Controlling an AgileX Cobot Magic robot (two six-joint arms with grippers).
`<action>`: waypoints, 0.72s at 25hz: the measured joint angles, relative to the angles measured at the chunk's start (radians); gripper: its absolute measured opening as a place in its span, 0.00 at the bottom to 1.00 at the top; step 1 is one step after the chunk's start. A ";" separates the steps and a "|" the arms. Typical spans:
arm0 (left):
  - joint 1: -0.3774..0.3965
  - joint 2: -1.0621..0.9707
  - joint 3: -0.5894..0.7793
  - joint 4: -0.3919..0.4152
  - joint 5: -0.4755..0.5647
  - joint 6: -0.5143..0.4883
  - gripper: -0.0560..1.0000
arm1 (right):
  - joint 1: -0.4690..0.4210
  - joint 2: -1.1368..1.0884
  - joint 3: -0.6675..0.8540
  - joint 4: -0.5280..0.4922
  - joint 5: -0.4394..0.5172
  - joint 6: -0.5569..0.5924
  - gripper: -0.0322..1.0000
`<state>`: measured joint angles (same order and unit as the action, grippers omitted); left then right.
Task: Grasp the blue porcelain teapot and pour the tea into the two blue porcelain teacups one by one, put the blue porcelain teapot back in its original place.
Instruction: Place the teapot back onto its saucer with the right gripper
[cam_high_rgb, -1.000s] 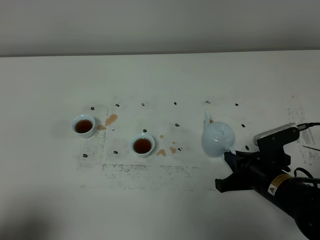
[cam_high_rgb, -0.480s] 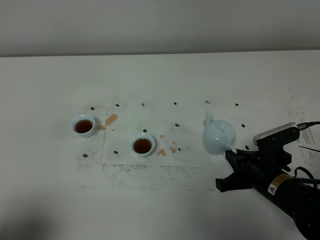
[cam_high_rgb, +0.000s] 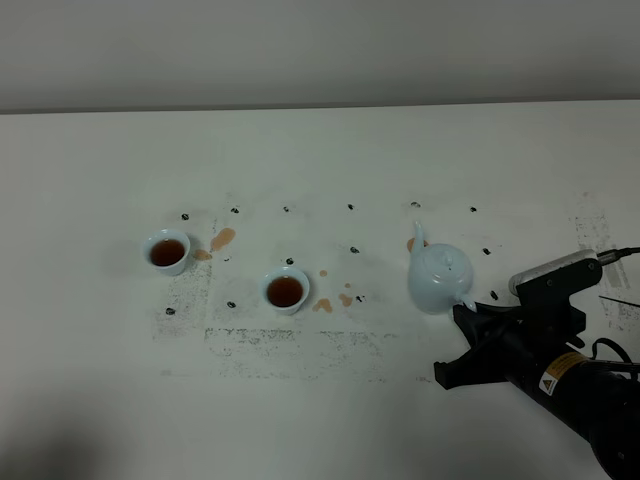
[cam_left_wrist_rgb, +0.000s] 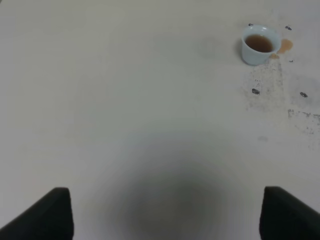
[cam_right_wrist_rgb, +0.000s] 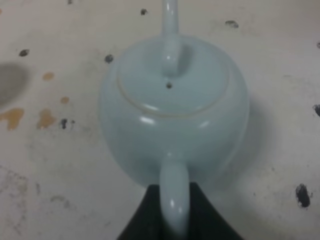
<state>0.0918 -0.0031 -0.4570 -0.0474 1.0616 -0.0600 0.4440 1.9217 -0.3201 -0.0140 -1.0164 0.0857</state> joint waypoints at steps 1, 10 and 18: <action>0.000 0.000 0.000 0.000 0.000 0.000 0.74 | 0.000 0.000 0.000 0.000 -0.001 0.000 0.08; 0.000 0.000 0.000 0.000 0.000 0.000 0.74 | 0.000 0.000 0.001 -0.001 -0.060 -0.001 0.32; 0.000 0.000 0.000 0.000 0.000 0.000 0.74 | 0.000 0.000 0.001 -0.001 -0.061 -0.002 0.56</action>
<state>0.0918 -0.0031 -0.4570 -0.0474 1.0616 -0.0600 0.4440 1.9217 -0.3189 -0.0150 -1.0772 0.0835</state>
